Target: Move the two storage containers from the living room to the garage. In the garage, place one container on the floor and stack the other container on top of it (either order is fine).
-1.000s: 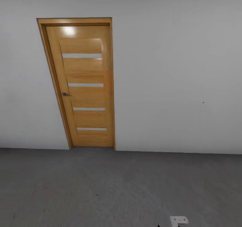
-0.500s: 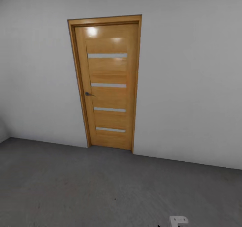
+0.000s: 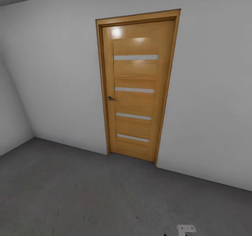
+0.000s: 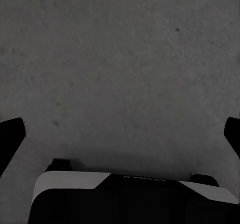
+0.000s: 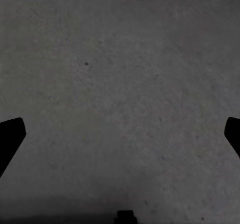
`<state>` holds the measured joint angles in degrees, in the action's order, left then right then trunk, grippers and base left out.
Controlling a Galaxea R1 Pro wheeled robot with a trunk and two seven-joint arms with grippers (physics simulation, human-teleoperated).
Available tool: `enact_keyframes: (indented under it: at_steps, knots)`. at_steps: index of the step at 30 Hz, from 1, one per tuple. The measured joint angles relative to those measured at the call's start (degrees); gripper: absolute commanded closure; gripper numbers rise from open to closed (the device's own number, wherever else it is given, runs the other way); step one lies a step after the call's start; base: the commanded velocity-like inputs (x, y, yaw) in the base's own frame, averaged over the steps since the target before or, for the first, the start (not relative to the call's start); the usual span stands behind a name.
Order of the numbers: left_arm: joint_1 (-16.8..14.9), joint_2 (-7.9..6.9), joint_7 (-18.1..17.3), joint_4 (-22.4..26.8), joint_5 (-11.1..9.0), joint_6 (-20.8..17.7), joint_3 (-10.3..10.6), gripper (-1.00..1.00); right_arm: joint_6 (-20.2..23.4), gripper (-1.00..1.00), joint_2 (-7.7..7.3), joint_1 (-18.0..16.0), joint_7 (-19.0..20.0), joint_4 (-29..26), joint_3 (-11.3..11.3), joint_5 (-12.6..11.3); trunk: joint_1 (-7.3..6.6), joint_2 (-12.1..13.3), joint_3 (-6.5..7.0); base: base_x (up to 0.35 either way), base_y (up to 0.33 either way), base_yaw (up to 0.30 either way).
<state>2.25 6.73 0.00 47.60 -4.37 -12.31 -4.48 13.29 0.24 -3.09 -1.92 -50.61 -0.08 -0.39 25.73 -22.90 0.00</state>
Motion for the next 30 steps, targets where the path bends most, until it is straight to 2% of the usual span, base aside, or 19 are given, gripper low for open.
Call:
enact_keyframes:
  at_steps: [3, 10, 15, 30]
  knots:
    - [0.0, 0.00, 0.0, 0.0, 0.0, 0.4, -0.1, -1.00, 0.0, -1.00, 0.00, 0.0, 0.0, 0.0, 0.0, 0.0, 0.00, 0.0, 0.00, 0.207, 0.167, 0.173]
    - [0.0, 0.28, 0.1, 0.0, 0.0, 0.4, 0.2, -1.00, 0.0, -1.00, 0.00, 0.0, 0.0, 0.0, 0.0, 0.0, 0.02, 0.0, 0.00, 0.022, 0.013, 0.011]
    - [0.0, 0.26, 0.1, 0.0, 0.1, 0.4, 0.3, -1.00, 0.0, -1.00, 0.00, 0.0, 0.0, 0.0, 0.0, 0.0, 0.00, 0.0, 0.00, 0.220, 0.089, -0.019]
    - [0.0, 0.26, 0.2, 0.0, 0.1, 0.4, 0.2, -1.00, 0.0, -1.00, 0.00, 0.0, 0.0, 0.0, -0.1, -0.1, -0.01, 0.0, 0.00, 0.301, 0.171, -0.227]
